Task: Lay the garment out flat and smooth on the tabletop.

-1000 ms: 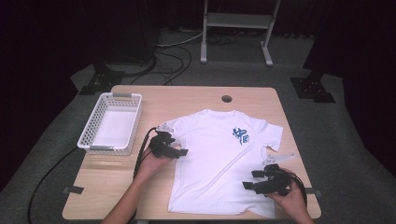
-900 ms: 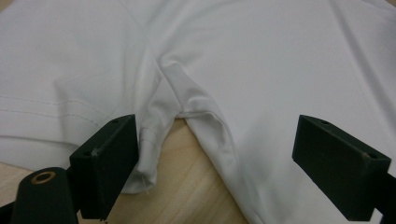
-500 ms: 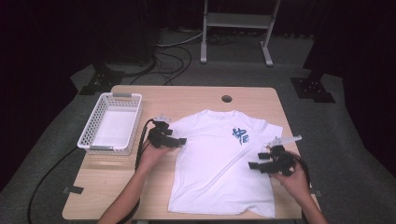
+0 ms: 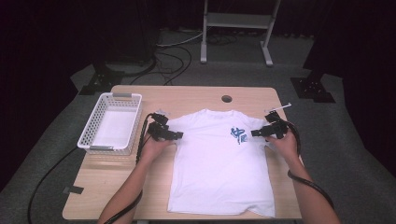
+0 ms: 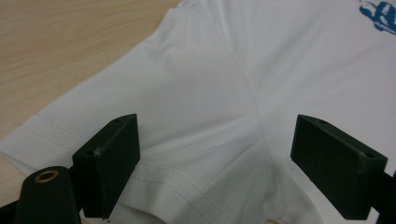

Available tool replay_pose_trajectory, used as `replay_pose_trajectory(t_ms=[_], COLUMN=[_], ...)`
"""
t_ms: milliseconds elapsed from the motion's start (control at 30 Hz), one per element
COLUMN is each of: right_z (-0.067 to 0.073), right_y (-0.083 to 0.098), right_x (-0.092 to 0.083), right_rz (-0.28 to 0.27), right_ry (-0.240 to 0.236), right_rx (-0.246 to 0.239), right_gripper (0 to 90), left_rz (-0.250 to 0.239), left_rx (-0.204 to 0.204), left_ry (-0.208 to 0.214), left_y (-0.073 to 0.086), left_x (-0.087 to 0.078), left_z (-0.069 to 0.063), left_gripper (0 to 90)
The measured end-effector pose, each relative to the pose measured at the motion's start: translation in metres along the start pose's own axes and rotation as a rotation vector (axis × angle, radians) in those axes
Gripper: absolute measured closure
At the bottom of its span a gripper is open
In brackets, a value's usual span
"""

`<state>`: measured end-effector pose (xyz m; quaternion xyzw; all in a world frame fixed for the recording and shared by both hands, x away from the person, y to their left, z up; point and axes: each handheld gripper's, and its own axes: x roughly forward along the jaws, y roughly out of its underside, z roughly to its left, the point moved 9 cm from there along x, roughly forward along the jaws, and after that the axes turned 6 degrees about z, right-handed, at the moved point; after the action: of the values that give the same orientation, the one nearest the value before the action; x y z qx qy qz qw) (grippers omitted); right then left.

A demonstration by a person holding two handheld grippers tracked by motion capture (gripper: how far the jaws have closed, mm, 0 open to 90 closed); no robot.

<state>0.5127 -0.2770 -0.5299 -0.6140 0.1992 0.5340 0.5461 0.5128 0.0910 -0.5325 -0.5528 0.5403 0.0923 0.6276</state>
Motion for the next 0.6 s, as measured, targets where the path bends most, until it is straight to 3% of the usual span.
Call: replay_pose_trajectory(t_ms=[167,367,467,533,600], right_z=[0.005,0.007,0.005,0.004,0.005], right_y=[-0.012,-0.027,-0.032,-0.034,-0.036], right_x=[0.012,0.022,0.025,0.024,0.018], right_rz=[-0.005,-0.013,-0.011,0.004,-0.018], right_ry=[0.021,0.062,0.074,0.057,0.053], right_rx=[-0.004,0.004,0.006,0.044,0.061], right_gripper=[27.4,25.7,24.3,24.2,24.2], left_rz=[0.028,0.029,0.032,0.032,0.013], left_rx=[-0.002,-0.019,-0.023,-0.031,-0.026], left_ry=[-0.058,-0.082,-0.086,-0.093,-0.088], left_y=[-0.006,-0.014,-0.017,-0.019,-0.021], left_x=[0.001,0.003,0.004,0.002,-0.003], left_z=[0.018,0.034,0.038,0.038,0.035], left_gripper=[14.7,14.6,14.5,12.8,12.2])
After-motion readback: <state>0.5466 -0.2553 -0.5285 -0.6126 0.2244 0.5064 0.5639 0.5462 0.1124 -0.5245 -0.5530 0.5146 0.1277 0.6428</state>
